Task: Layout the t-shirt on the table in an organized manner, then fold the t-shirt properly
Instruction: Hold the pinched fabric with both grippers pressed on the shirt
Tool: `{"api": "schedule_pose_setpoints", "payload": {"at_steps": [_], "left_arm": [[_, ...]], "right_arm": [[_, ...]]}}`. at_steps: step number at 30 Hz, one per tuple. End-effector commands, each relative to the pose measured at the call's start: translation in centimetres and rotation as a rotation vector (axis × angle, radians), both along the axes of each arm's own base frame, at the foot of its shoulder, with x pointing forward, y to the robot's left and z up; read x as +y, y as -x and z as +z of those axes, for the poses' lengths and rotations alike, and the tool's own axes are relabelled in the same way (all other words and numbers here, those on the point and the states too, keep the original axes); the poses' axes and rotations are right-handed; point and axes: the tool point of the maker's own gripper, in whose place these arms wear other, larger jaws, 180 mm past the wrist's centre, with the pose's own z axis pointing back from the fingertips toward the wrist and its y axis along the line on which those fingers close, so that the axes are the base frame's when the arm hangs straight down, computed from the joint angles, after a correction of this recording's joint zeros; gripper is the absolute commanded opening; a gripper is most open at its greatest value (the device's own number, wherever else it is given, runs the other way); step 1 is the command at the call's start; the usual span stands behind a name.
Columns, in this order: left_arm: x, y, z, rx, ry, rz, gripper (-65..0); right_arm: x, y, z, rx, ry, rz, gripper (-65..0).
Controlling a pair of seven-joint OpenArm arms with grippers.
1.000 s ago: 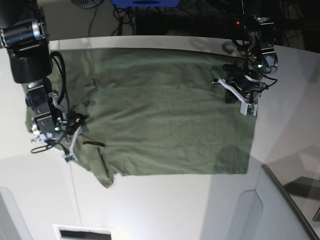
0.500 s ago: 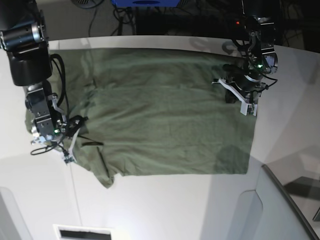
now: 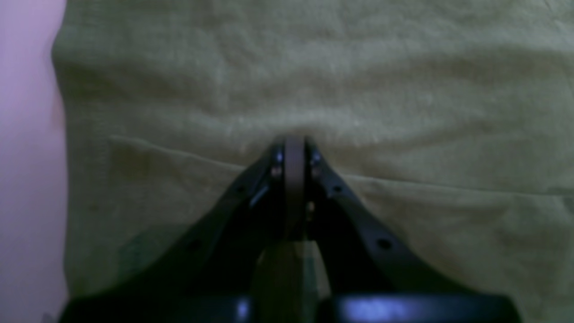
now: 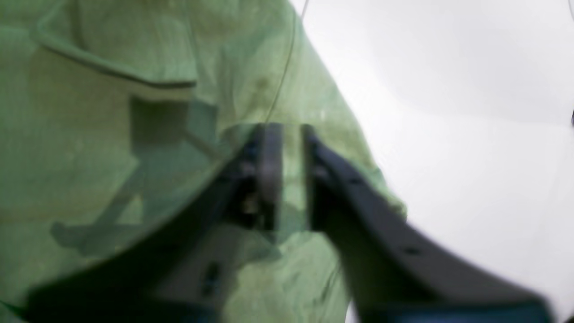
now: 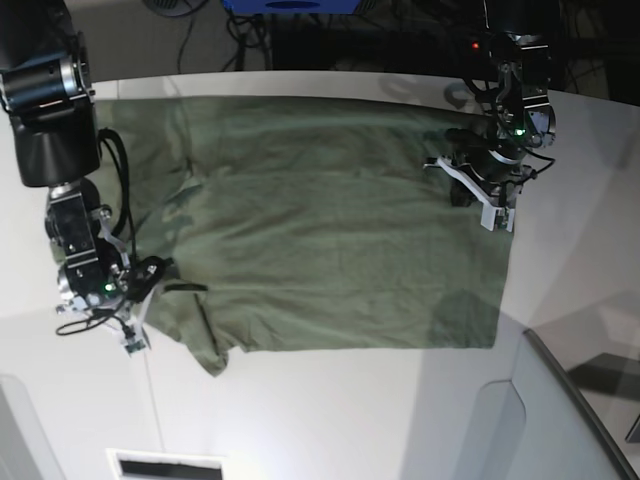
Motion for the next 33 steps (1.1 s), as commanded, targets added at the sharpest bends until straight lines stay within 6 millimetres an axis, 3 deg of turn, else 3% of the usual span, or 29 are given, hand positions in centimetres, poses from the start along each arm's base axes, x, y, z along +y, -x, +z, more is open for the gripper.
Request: {"api": "schedule_pose_setpoints", "payload": {"at_steps": [1, 3, 6, 15, 22, 27, 29, 33], "left_arm": [[0.8, 2.5, -1.8, 0.128, -0.043, -0.004, -65.0], [0.8, 2.6, -1.9, 0.131, -0.042, -0.003, -65.0], [0.8, 2.6, -1.9, 0.132, -0.044, -0.004, -65.0], [0.8, 2.7, -1.9, 0.134, -0.045, -0.004, -65.0], [0.8, 2.8, -2.0, 0.135, -0.045, -0.004, -65.0], [0.8, 2.8, -2.0, 0.135, -0.045, -0.004, -65.0], [0.8, 2.8, -2.0, 0.135, -0.045, -0.004, -65.0], [0.8, 2.8, -2.0, 0.135, -0.045, -0.004, -65.0]], "right_arm": [[-0.2, -1.3, 1.4, -0.042, 0.007, -0.003, -45.6], [-0.1, -0.4, 0.5, -0.022, 0.005, -0.001, -39.6], [0.6, -0.1, 0.2, -0.022, -0.011, 0.002, -37.8], [0.9, -0.1, -0.1, -0.017, -0.021, 0.002, -37.8], [0.4, 0.4, -2.3, 0.005, -0.034, -0.003, -38.3], [0.4, 0.4, -2.5, 0.001, -0.037, -0.001, -38.9], [0.4, 0.4, -2.5, 0.001, -0.038, 0.0, -43.4], [0.4, 0.5, -2.6, 0.005, -0.036, 0.0, -59.3]]}}
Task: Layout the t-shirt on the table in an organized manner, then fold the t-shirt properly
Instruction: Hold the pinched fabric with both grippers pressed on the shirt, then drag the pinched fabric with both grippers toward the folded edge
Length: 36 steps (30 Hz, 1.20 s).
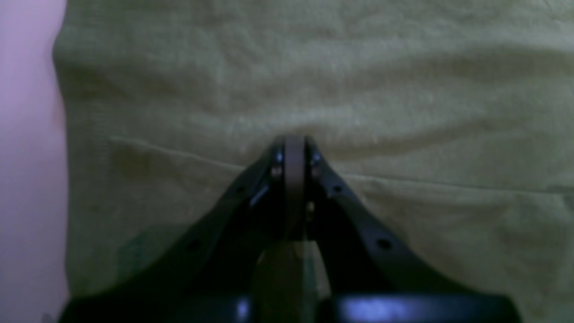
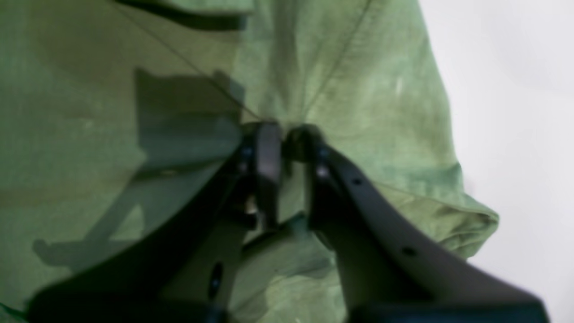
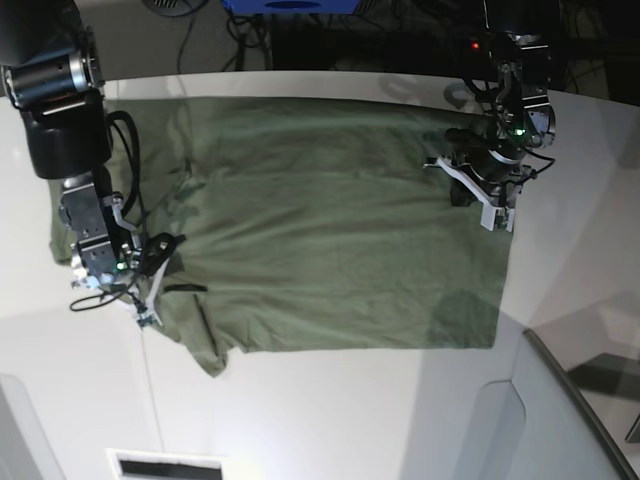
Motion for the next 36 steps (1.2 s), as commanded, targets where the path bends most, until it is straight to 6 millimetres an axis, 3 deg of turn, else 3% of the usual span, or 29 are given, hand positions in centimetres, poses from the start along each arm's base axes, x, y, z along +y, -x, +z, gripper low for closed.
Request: {"api": "schedule_pose_setpoints", "payload": {"at_steps": [1, 6, 19, 27, 31, 36], "left_arm": [[0.8, 2.7, -1.9, 0.134, -0.045, -0.004, -65.0], [0.8, 2.7, -1.9, 0.134, -0.045, -0.004, -65.0], [0.8, 2.7, -1.9, 0.135, -0.046, -0.005, -65.0], [0.8, 2.7, -1.9, 0.135, -0.046, -0.005, -65.0], [0.9, 2.7, -1.9, 0.133, -0.047, -0.005, -65.0], [0.9, 2.7, -1.9, 0.133, -0.047, -0.005, -65.0]], "right_arm": [[-0.8, -1.4, 1.3, -0.039, 0.02, -0.005, -59.7], [-0.7, -1.9, 2.0, -0.061, 0.023, 0.001, -65.0], [0.0, -3.9, 6.3, -0.081, 0.046, 0.047, -65.0], [-1.5, -2.9, 5.0, -0.023, 0.067, 0.028, -65.0], [-1.6, -3.2, 5.1, -0.044, 0.061, 0.029, -65.0], [-3.4, -3.6, 5.9, -0.068, 0.032, -0.047, -64.8]]}}
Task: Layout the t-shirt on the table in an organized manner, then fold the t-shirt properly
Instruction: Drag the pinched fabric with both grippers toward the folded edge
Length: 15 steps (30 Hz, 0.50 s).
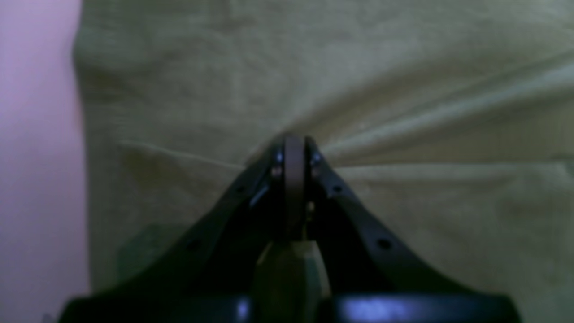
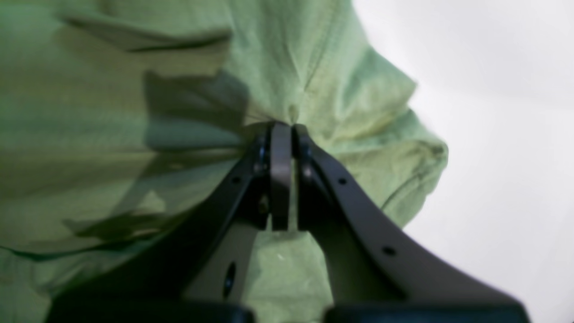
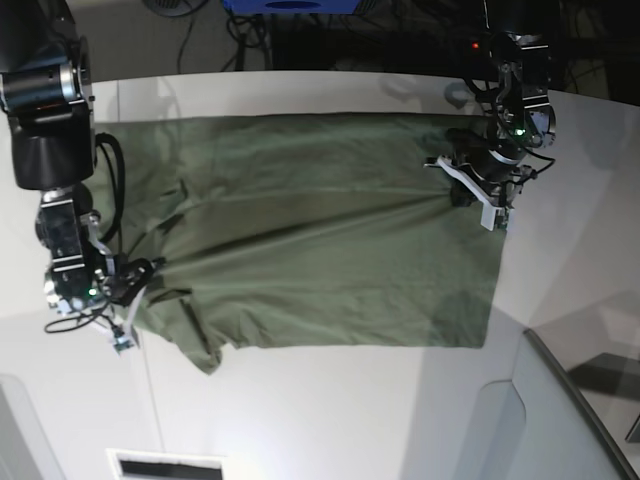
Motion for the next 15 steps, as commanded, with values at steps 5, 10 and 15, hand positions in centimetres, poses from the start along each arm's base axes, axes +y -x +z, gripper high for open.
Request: {"api": "schedule_pose_setpoints", "payload": {"at_steps": [5, 10, 15], "left_arm": [[1.7, 2.6, -1.7, 0.133, -0.064, -0.006, -65.0], [2.2, 2.4, -1.5, 0.129, -0.075, -0.007, -65.0], [2.2, 2.3, -1.5, 0.127, -0.074, -0.006, -65.0]], "right_arm": [[-1.5, -3.1, 3.3, -0.092, 0.03, -0.021, -64.8], [-1.0, -3.6, 3.6, -0.097, 0.029, -0.011, -64.8], [-0.5, -3.0, 2.5, -0.066, 0.009, -0.02, -61.2]]}}
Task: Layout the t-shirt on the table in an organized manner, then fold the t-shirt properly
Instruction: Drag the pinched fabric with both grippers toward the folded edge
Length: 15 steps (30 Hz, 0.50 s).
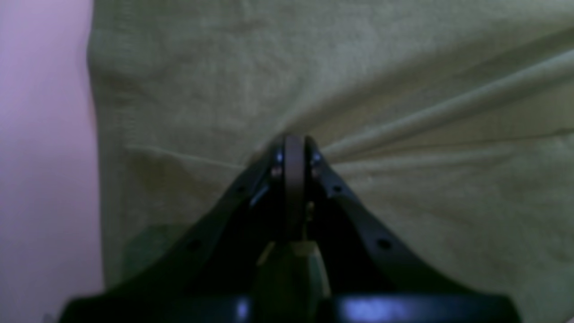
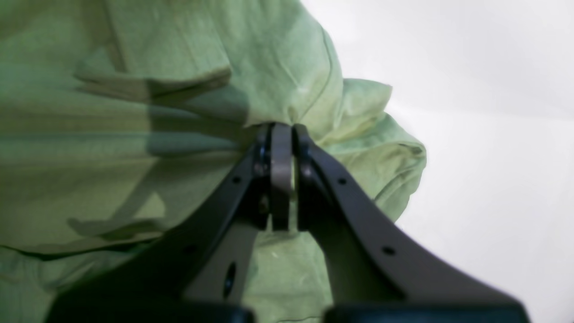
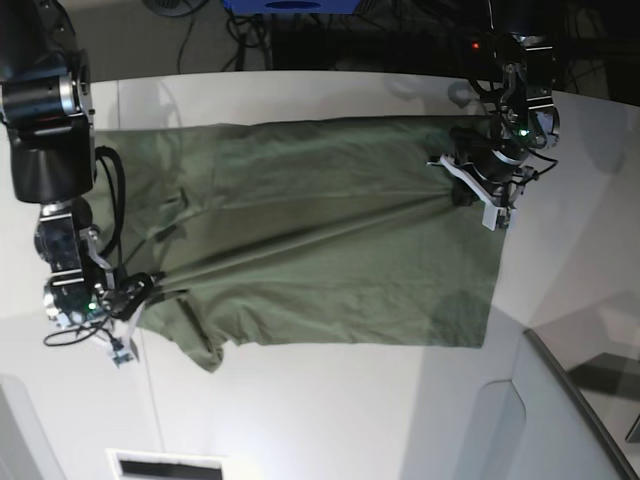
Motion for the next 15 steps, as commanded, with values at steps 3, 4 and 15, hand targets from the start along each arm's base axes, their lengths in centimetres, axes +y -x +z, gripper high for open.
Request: {"api": "schedule_pose_setpoints", "payload": {"at_steps": [3, 4, 15], "left_arm": [[1.5, 2.1, -1.4, 0.115, -0.064, 0.005, -65.0], [1.4, 2.0, -1.3, 0.11, -0.063, 0.004, -65.0], [0.1, -0.3, 2.3, -0.015, 0.04, 0.032, -65.0]], "right_arm": [[-0.8, -1.4, 1.3, -0.033, 0.017, -0.013, -45.9], [-0.8, -1.4, 1.3, -0.032, 0.018, -0.015, -40.4], [-6.8, 3.6, 2.2, -0.094, -0.024, -0.252, -60.0]]}}
